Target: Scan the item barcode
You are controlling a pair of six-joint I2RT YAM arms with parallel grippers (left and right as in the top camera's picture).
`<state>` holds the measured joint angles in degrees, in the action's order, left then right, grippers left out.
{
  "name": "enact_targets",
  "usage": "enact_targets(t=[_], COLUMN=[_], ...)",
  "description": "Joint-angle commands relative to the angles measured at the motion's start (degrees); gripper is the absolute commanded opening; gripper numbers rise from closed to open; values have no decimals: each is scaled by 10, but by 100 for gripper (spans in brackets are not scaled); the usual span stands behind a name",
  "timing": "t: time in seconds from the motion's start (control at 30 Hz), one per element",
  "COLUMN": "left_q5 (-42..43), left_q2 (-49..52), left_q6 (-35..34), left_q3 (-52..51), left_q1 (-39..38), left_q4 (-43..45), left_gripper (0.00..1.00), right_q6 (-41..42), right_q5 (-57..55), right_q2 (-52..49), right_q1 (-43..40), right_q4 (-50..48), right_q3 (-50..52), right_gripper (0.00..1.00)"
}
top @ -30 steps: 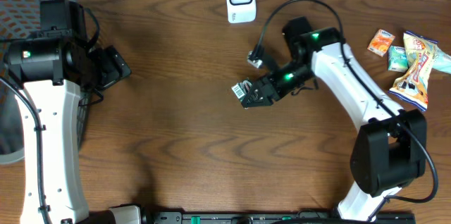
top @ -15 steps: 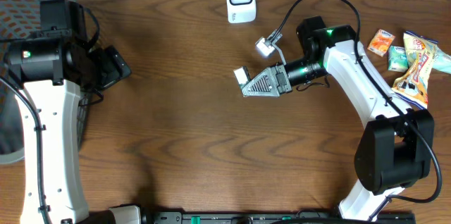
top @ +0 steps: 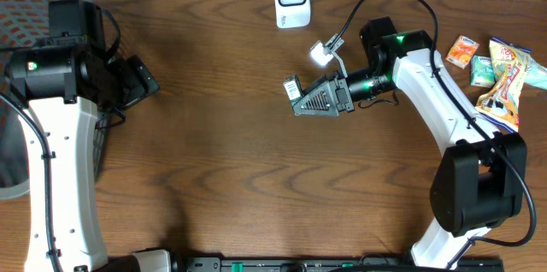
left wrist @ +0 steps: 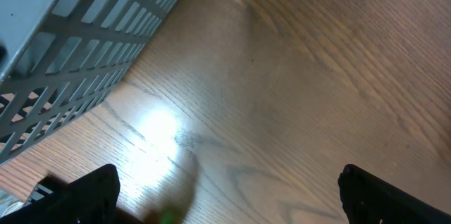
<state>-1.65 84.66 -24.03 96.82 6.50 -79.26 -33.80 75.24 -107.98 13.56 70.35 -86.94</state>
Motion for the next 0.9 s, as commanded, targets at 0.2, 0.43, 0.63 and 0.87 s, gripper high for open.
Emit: enact_targets(t=[0.2, 0.43, 0.63, 0.87], left_q5=[-3, -3, -3, -3], left_q2=[4, 4, 4, 4], left_q6=[-3, -3, -3, -3], left_q3=[-2, -2, -2, -2], left_q1=[1, 1, 1, 1], left_q4=[-2, -2, -2, -2], left_gripper=[98, 98, 97, 98], right_q6=[-16, -14, -5, 35], right_q5=[-7, -18, -34, -148], right_q2=[6, 6, 6, 6], right_q1=[-5, -5, -4, 2], right_q4=[-4, -2, -3, -3], right_q3=[-4, -4, -4, -4], right_gripper=[41, 40, 40, 40])
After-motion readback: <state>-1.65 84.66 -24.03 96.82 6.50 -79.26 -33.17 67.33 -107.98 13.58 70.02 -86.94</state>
